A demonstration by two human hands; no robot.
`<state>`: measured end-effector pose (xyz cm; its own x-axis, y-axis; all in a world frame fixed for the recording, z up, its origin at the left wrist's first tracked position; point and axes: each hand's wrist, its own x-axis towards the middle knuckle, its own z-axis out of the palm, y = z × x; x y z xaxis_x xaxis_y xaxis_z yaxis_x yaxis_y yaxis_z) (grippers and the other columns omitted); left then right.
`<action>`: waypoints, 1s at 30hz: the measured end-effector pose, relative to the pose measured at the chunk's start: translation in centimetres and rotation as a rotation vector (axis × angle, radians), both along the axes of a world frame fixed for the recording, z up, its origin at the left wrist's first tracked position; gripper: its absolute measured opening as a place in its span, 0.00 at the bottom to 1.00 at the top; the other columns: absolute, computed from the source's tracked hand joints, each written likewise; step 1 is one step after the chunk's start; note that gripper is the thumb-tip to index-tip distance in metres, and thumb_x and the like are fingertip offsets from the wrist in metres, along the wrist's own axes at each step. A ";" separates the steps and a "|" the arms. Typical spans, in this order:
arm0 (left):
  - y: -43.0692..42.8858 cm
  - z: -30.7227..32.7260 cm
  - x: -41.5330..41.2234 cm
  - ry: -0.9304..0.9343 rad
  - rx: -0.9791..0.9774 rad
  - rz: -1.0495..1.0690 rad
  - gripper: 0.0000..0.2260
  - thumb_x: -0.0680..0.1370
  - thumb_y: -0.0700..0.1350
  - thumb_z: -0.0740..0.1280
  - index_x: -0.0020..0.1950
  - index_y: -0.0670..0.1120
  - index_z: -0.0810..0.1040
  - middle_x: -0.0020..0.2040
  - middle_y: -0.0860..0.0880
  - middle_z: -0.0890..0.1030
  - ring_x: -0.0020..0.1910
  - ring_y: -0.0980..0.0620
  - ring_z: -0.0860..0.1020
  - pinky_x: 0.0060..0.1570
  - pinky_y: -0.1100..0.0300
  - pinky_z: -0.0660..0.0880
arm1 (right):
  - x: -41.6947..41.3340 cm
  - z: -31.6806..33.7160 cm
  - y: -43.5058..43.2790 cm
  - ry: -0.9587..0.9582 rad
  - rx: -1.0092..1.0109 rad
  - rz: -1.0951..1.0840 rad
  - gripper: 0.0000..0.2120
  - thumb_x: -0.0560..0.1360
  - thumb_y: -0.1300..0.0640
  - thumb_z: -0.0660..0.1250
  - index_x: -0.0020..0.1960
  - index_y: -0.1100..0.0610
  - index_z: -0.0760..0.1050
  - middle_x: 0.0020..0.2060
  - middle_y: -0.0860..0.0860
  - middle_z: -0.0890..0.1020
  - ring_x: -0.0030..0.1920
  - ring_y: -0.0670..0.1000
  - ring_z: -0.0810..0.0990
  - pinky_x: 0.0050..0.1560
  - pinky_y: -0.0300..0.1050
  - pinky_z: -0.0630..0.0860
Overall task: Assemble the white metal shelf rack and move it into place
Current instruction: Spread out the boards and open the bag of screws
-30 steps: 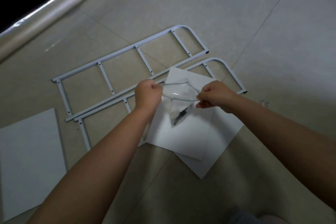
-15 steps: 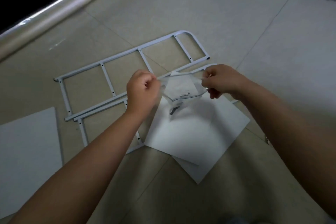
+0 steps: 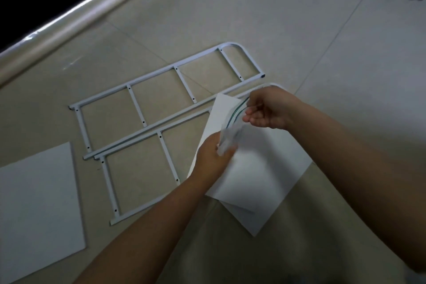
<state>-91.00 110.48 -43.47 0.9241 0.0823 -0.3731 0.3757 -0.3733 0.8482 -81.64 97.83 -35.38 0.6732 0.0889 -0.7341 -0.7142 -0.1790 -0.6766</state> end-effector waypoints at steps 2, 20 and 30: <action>0.1 0.2 0.9 -0.075 -0.044 0.212 0.04 0.78 0.42 0.63 0.50 0.46 0.77 0.45 0.47 0.79 0.48 0.48 0.76 0.43 0.62 0.70 | 0.2 -0.4 0.0 -0.008 -0.062 0.042 0.09 0.75 0.67 0.55 0.36 0.62 0.67 0.15 0.51 0.73 0.17 0.47 0.76 0.19 0.32 0.71; 2.2 4.3 4.8 0.489 -0.987 0.769 0.15 0.82 0.40 0.50 0.35 0.40 0.63 0.19 0.42 0.72 0.15 0.53 0.70 0.36 0.64 0.76 | -4.1 -6.0 -2.9 -0.016 0.271 0.103 0.05 0.77 0.59 0.60 0.51 0.58 0.73 0.47 0.56 0.79 0.46 0.55 0.81 0.45 0.46 0.80; -2.0 5.9 8.5 0.661 -1.047 0.544 0.14 0.81 0.39 0.51 0.35 0.42 0.62 0.30 0.45 0.63 0.27 0.52 0.65 0.15 0.61 0.73 | -2.0 -3.2 -4.5 -0.127 0.167 -0.294 0.14 0.75 0.72 0.59 0.37 0.58 0.64 0.29 0.52 0.82 0.33 0.47 0.83 0.36 0.41 0.81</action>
